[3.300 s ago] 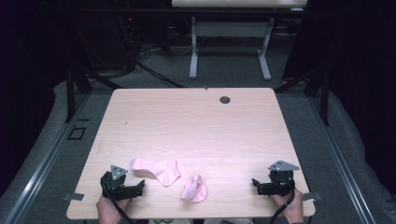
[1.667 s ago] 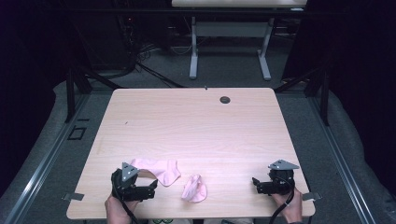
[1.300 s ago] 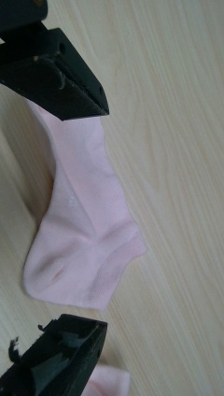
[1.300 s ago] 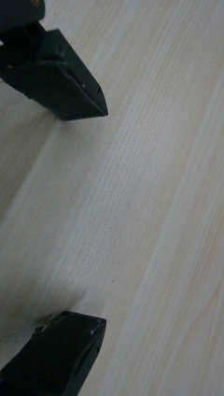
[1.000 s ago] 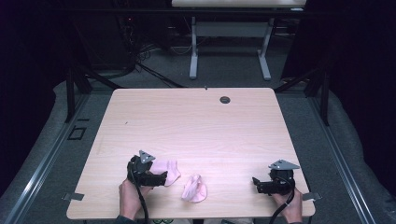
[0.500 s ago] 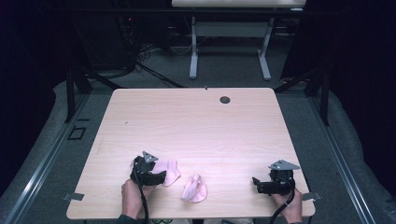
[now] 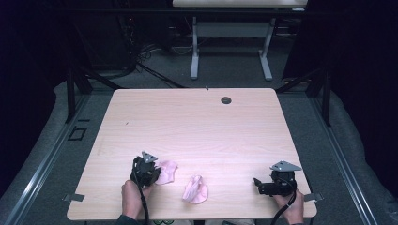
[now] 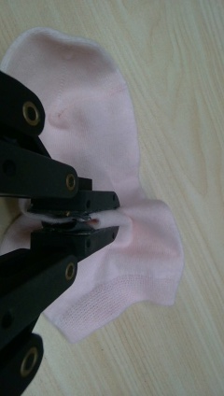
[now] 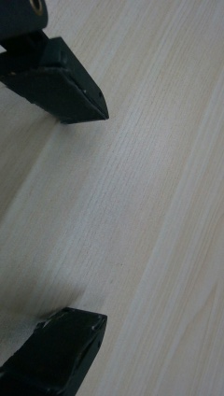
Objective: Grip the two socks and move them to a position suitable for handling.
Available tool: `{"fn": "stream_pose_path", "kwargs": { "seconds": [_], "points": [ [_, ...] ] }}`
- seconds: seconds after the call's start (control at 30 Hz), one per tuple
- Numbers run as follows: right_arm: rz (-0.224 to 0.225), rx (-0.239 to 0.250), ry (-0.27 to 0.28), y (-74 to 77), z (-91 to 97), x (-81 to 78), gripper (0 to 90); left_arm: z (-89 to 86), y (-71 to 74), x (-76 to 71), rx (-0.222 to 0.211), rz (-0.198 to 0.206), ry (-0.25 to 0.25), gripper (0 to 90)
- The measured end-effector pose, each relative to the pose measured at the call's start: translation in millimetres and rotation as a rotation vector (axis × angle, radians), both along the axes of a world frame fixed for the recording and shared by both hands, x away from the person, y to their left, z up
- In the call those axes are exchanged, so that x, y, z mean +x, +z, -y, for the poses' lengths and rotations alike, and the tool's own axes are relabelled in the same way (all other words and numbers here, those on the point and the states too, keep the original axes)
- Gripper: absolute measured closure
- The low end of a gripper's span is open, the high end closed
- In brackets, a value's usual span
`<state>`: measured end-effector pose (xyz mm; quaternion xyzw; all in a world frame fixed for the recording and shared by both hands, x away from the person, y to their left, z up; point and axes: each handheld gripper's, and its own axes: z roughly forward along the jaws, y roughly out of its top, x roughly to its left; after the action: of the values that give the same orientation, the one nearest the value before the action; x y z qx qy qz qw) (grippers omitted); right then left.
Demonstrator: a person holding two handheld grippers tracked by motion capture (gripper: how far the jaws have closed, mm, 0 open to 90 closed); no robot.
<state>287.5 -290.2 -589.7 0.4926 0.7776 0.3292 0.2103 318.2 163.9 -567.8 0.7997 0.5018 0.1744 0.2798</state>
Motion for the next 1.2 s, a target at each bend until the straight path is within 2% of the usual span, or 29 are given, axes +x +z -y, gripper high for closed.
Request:
{"fn": "stream_pose_path", "kwargs": {
  "seconds": [0.17, 0.33, 0.6, 0.77, 0.93, 1.03, 1.2],
  "points": [
    [0.004, 0.001, -0.002, -0.1, 0.1, -0.1, 3.4, 6.4, 12.4, 1.4, -0.03, 0.03, -0.007, 84.0],
    [0.009, 0.002, -0.002, -0.3, 0.0, -0.1, 3.8, 18.0, 32.3, 9.0, -0.049, 0.069, -0.032, 83.8],
    [0.003, 0.004, -0.001, 0.1, 0.1, -0.4, 4.4, 49.1, 56.0, 22.2, -0.059, 0.107, -0.099, 83.5],
    [0.003, 0.006, -0.003, 0.0, 0.1, -0.3, 4.5, 67.4, 62.4, 31.5, -0.077, 0.117, -0.133, 83.2],
    [0.004, 0.006, -0.002, 0.0, 0.1, -0.3, 4.5, 87.7, 58.2, 44.0, -0.106, 0.074, -0.174, 83.1],
    [0.003, 0.005, -0.001, 0.1, 0.2, -0.3, 4.6, 100.0, 49.9, 51.5, -0.116, 0.031, -0.197, 83.3],
    [0.003, 0.006, -0.003, 0.0, 0.2, -0.4, 4.6, 117.2, 33.2, 59.9, -0.102, -0.029, -0.219, 83.2]
  ]
}}
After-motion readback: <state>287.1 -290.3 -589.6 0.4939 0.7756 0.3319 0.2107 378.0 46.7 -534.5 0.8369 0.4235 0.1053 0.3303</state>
